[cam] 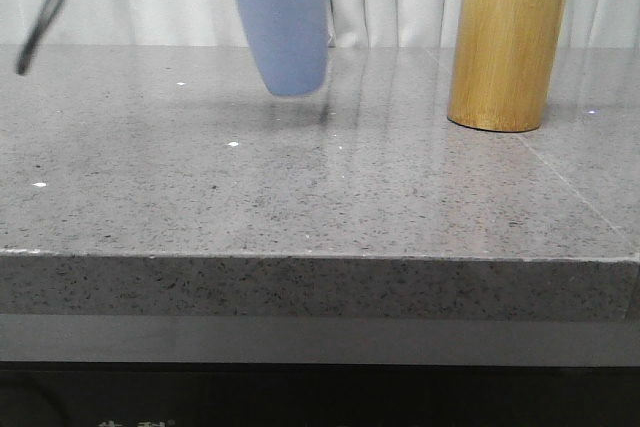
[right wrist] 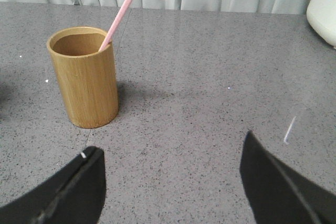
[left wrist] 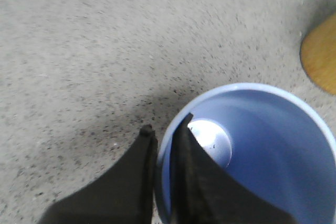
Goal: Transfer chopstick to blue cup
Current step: 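Grasp the blue cup rim with the left gripper and lift it toward the bamboo holder, then lower the blue cup onto the table, open the left gripper, withdraw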
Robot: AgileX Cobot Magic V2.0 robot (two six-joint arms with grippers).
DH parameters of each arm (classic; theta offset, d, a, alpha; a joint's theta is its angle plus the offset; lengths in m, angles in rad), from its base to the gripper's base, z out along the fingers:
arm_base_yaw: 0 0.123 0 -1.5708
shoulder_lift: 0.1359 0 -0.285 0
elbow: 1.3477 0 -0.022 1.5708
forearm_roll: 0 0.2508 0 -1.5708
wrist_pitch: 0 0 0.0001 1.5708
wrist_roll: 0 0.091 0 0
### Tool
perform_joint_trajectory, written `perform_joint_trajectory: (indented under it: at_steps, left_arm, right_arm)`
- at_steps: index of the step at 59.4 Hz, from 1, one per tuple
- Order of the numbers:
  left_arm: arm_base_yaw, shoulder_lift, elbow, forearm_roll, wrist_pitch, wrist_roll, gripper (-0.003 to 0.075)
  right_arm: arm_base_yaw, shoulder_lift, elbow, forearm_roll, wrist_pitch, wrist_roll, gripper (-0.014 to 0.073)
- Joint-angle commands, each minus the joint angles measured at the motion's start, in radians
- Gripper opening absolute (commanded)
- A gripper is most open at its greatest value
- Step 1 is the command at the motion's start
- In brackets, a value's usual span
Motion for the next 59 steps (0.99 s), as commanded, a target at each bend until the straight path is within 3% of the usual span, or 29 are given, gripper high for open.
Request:
perform_joint_trajectory:
  at_steps: [1,19,42,49,59]
  left_arm:
    - [-0.032,-0.024,-0.067,0.047,-0.036,-0.002,-0.0019]
    - [-0.035,0.033,-0.158,0.064,0.081,-0.002,-0.0019]
    - [-0.035,0.033,-0.164,0.07,0.112,-0.001,-0.0006]
    - [-0.035,0.033,-0.169,0.07,0.122,-0.001,0.0104]
    - [-0.035,0.033,-0.192,0.06,0.128,-0.001,0.037]
  right_arm:
    - [0.0,0.012,-0.03,-0.009,-0.064,-0.002,0.0548]
    - [0.0,0.012,-0.03,-0.009,-0.061,-0.002,0.0548]
    - [0.0,0.012,-0.03,-0.009,-0.061,-0.002,0.0548]
    - [0.0,0.012,-0.03,-0.009,-0.061,-0.002,0.0548]
    - [0.0,0.012,-0.03,-0.009,-0.061,-0.002,0.0548]
